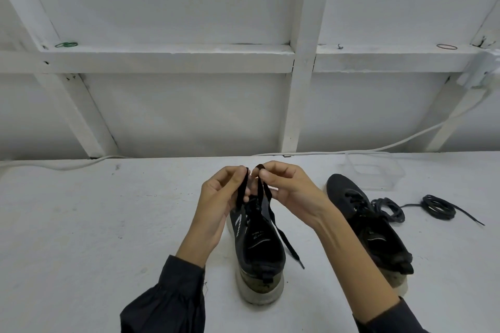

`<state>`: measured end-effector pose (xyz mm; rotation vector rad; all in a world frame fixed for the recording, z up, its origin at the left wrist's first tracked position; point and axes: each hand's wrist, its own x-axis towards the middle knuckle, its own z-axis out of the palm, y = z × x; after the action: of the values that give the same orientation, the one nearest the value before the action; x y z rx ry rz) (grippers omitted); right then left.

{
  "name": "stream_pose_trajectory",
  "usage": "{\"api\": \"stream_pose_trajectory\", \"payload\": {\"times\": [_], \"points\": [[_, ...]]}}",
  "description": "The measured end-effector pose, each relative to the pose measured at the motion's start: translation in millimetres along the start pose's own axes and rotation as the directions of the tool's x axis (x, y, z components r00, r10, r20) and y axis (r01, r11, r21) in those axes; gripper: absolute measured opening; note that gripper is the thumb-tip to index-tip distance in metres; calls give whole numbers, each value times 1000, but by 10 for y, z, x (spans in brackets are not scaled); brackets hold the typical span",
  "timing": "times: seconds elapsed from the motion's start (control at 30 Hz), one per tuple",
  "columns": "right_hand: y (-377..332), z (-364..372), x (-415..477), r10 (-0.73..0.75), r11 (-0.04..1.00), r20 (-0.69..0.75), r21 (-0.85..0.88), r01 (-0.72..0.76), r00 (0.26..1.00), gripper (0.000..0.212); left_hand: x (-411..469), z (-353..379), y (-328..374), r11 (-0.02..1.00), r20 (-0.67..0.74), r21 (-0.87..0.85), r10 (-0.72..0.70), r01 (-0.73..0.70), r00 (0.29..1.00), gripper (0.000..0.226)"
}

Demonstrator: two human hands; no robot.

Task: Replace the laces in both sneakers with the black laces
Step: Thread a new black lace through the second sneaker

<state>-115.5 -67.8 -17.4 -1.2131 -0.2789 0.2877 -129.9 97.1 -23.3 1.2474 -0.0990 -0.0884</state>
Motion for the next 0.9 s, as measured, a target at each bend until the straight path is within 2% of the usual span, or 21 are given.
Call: {"api": "stream_pose_trajectory", "payload": {"times": [0.2,0.37,0.5,0.63,0.73,0.8,0.9], "points": [[-4,-19,-44,-20,999,13,-36,20,1000,16,-1,-26,-37,1000,31,13,-5,4,1000,26],[32,-43,-31,-25,992,-2,-122,25,1000,29,3,-56,-66,996,45,92,-20,15,999,28],[19,-32,3,-56,978,-50,-204,45,997,20,3,-66,-73,993,51,107,-48,42,998,31],[19,-58,30,-14,966,-129,-258,-20,992,37,2,-65,-71,995,57,87,-60,55,997,27],[1,-74,29,12,957,-101,-287,-40,995,60,18,-80,-76,994,58,70,-85,81,995,19],[-5,-80,24,-6,946,-79,-325,-20,997,52,25,-90,-79,994,59,44,-107,104,993,17],[-4,-48,0,-57,936,-135,-351,6,989,25,36,-113,-93,992,28,36,-121,120,992,18]]}}
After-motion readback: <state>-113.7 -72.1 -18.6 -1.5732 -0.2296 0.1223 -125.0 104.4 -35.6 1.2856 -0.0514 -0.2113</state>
